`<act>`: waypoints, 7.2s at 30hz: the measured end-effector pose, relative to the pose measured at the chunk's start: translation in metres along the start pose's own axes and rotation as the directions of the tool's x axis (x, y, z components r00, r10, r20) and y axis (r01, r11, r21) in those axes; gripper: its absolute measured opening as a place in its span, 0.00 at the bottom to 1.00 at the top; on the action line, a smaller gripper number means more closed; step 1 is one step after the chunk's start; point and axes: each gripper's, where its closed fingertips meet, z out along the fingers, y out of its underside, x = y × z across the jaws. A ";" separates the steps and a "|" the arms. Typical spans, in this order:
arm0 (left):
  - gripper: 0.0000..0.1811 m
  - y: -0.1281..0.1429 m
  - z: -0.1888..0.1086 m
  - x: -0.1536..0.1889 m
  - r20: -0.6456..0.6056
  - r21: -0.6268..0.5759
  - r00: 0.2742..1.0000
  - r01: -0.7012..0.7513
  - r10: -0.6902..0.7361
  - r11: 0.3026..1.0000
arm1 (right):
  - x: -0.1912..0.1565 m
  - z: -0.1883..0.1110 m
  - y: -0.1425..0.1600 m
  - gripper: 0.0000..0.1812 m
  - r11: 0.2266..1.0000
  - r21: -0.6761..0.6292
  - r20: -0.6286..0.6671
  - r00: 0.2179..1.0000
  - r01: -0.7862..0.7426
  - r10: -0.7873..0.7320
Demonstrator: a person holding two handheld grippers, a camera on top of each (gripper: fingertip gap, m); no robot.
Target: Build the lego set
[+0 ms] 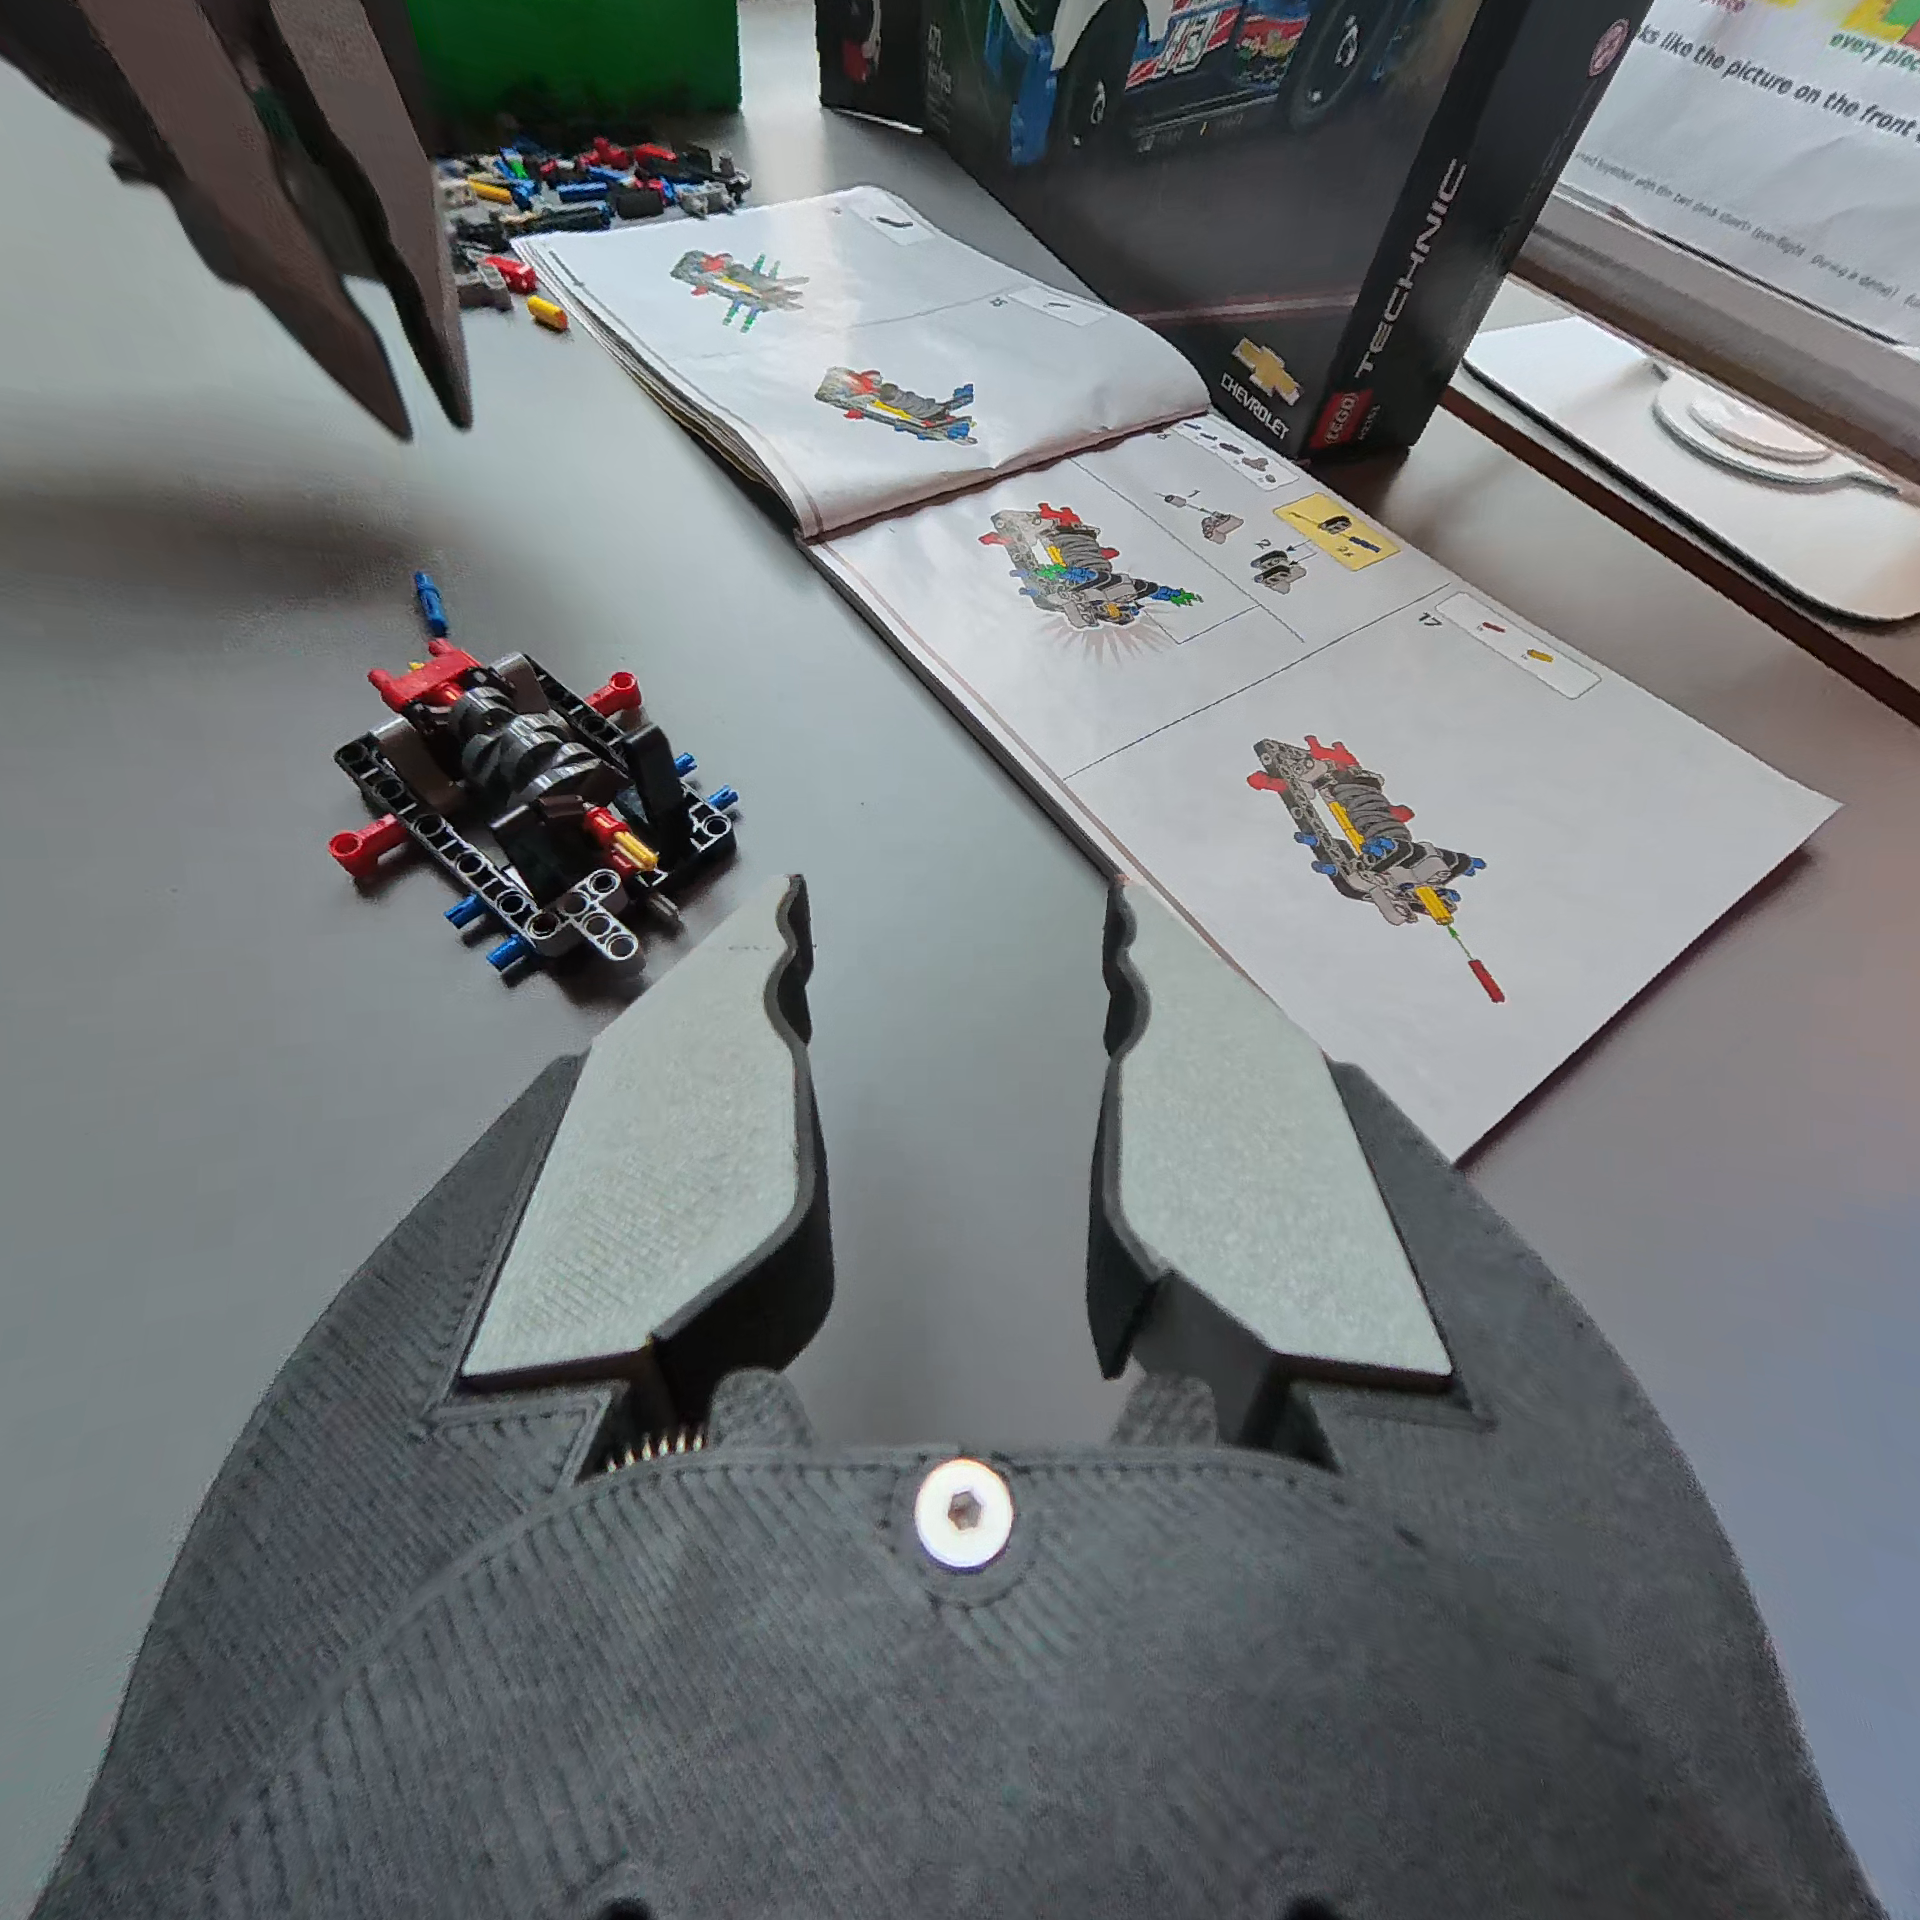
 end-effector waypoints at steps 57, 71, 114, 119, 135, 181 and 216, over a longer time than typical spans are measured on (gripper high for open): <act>0.05 -0.003 0.004 0.005 0.068 -0.084 0.995 0.082 -0.077 0.993 | -0.002 -0.002 -0.001 0.28 1.000 0.012 -0.027 1.000 -0.002 0.002; 0.02 0.119 -0.154 -0.175 0.490 -0.170 0.812 0.446 -0.318 0.879 | -0.005 0.000 -0.001 0.29 1.000 0.008 -0.015 1.000 0.011 -0.010; 0.04 0.148 -0.107 -0.199 0.375 -0.153 0.759 0.618 -0.533 0.772 | 0.001 -0.002 -0.001 0.28 0.999 0.021 -0.017 0.999 -0.035 0.036; 0.03 0.143 -0.101 -0.203 0.339 -0.054 0.628 0.756 -0.700 0.653 | 0.000 -0.001 0.000 0.28 0.999 0.015 -0.017 0.999 -0.028 0.028; 0.01 0.152 -0.092 -0.194 0.361 -0.147 0.672 0.725 -0.647 0.672 | -0.001 -0.002 -0.001 0.28 1.000 0.019 -0.015 1.000 -0.022 0.022; 0.07 0.141 -0.093 -0.184 0.373 -0.210 0.813 0.544 -0.448 0.813 | 0.009 -0.002 0.001 0.27 0.998 0.018 -0.056 0.996 -0.062 0.063; 0.05 0.128 -0.129 -0.171 0.379 0.029 0.745 0.583 -0.549 0.812 | 0.006 -0.001 0.001 0.28 0.999 0.014 -0.037 0.998 -0.051 0.052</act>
